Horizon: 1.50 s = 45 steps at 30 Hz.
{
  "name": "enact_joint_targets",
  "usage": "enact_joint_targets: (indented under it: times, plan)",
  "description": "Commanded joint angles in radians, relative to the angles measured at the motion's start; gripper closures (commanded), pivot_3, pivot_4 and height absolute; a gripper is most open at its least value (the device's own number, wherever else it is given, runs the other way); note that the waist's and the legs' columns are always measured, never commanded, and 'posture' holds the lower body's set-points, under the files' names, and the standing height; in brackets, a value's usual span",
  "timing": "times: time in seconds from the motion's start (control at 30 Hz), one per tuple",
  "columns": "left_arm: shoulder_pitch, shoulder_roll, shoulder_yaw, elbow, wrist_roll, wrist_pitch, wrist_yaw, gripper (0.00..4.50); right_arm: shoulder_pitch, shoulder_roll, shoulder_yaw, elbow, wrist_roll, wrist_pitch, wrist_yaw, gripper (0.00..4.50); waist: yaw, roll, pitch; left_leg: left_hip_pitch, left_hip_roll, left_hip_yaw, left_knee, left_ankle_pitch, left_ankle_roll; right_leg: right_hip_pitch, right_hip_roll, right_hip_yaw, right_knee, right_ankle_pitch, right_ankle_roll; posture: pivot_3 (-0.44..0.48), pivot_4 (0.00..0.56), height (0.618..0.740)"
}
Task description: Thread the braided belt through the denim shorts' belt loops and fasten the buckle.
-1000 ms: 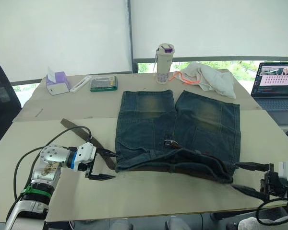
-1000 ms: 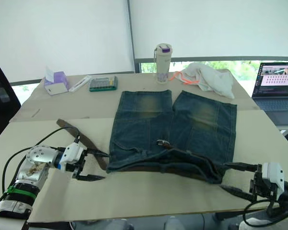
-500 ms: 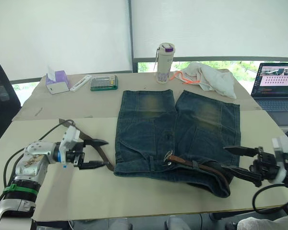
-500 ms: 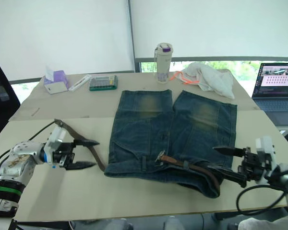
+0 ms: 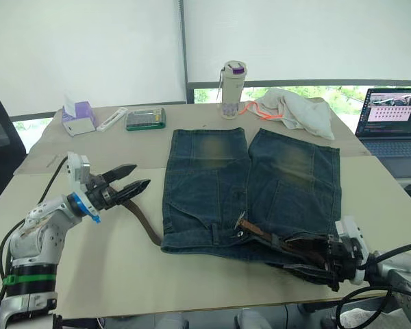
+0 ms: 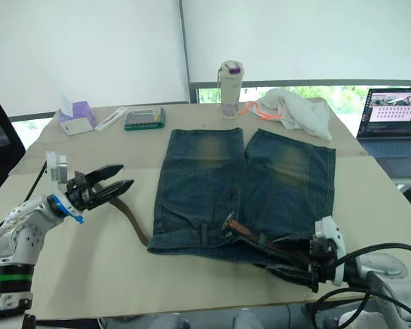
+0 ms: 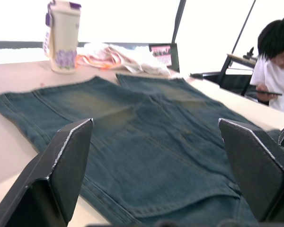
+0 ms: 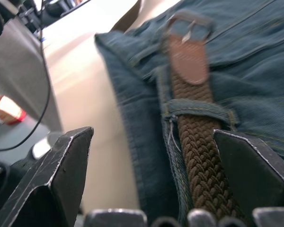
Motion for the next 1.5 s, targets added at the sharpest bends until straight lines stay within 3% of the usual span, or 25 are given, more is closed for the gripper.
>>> enact_joint_targets:
  times: [0.03,0.13,0.3,0.43,0.63,0.87,1.0,1.17,1.23,1.3,1.5]
  plan:
    - [0.029,0.003,0.024,-0.058,0.011,-0.006,0.024,0.02,0.004,-0.022,0.024,0.003,-0.09,-0.06,0.015,0.05,0.002,-0.001,0.0,0.0,0.0,0.0,0.0,0.0,0.0,0.0,0.0,0.0,0.0,0.0,0.0,0.0,0.15,0.74]
    - [0.053,0.007,0.007,-0.087,0.013,0.006,0.019,0.02,0.005,-0.019,0.019,0.038,-0.129,-0.106,0.028,0.05,0.006,-0.001,0.0,0.0,0.0,0.001,0.0,0.0,0.0,0.0,0.0,-0.001,-0.001,0.0,0.0,0.0,0.15,0.74]
    - [0.123,0.047,-0.043,-0.168,0.03,0.02,-0.05,0.02,-0.024,0.024,-0.13,0.034,0.034,-0.072,0.029,0.05,0.007,-0.001,0.0,0.0,0.0,0.001,0.0,0.0,-0.001,0.001,-0.001,-0.001,-0.002,0.0,0.0,0.0,0.15,0.74]
    - [0.141,0.055,-0.082,-0.218,0.048,0.012,-0.076,0.02,-0.119,0.015,-0.216,0.131,0.022,-0.091,-0.05,0.05,0.004,-0.001,0.001,0.0,0.0,0.0,0.0,0.0,-0.001,0.001,-0.001,0.0,-0.003,0.0,0.0,0.0,0.15,0.74]
    - [0.123,0.06,-0.151,-0.253,0.111,-0.03,-0.112,0.02,-0.136,-0.089,-0.099,0.303,-0.296,-0.302,-0.053,0.05,0.01,0.0,0.002,-0.001,0.0,0.005,-0.002,-0.001,-0.001,0.001,0.0,-0.002,-0.006,0.0,0.0,0.0,0.15,0.74]
    - [0.106,0.046,-0.173,-0.262,0.128,-0.043,-0.112,0.02,-0.221,-0.121,-0.031,0.409,-0.385,-0.331,-0.037,0.05,-0.002,0.001,0.001,-0.001,0.001,0.007,-0.002,-0.001,-0.001,0.001,0.0,-0.001,-0.006,0.0,-0.001,0.0,0.15,0.74]
    - [0.106,0.04,-0.179,-0.27,0.132,-0.044,-0.109,0.0,-0.256,-0.137,0.03,0.445,-0.438,-0.335,-0.005,1.21,0.0,0.002,0.001,-0.001,0.0,0.006,-0.002,-0.001,-0.001,0.001,0.0,-0.001,-0.006,0.0,-0.001,0.0,0.15,0.74]
    - [0.111,0.042,-0.176,-0.254,0.143,-0.062,-0.117,0.0,-0.33,-0.115,0.08,0.495,-0.472,-0.359,0.009,3.07,0.0,0.001,0.002,0.0,0.001,0.006,-0.002,-0.001,-0.001,0.003,0.0,-0.001,-0.007,0.001,-0.001,0.0,0.15,0.74]
    - [0.113,0.043,-0.175,-0.245,0.147,-0.073,-0.122,0.0,-0.376,-0.101,0.099,0.533,-0.503,-0.39,-0.018,3.44,-0.002,0.001,0.002,0.0,0.001,0.006,-0.002,-0.001,-0.001,0.003,0.0,-0.001,-0.008,0.001,-0.001,0.0,0.15,0.74]
    - [0.112,0.038,-0.175,-0.23,0.161,-0.093,-0.12,0.0,-0.461,-0.071,0.136,0.628,-0.572,-0.458,-0.085,4.39,-0.008,0.0,0.002,0.001,0.001,0.006,-0.002,-0.001,-0.001,0.003,0.0,-0.001,-0.008,0.001,-0.001,0.0,0.15,0.74]
    - [0.103,0.015,-0.181,-0.182,0.181,-0.138,-0.127,0.0,-0.714,0.024,0.226,0.921,-0.744,-0.582,-0.3,4.46,-0.022,-0.002,0.002,0.001,0.001,0.007,-0.002,0.0,-0.002,0.003,0.001,-0.001,-0.009,0.003,-0.002,0.0,0.15,0.74]
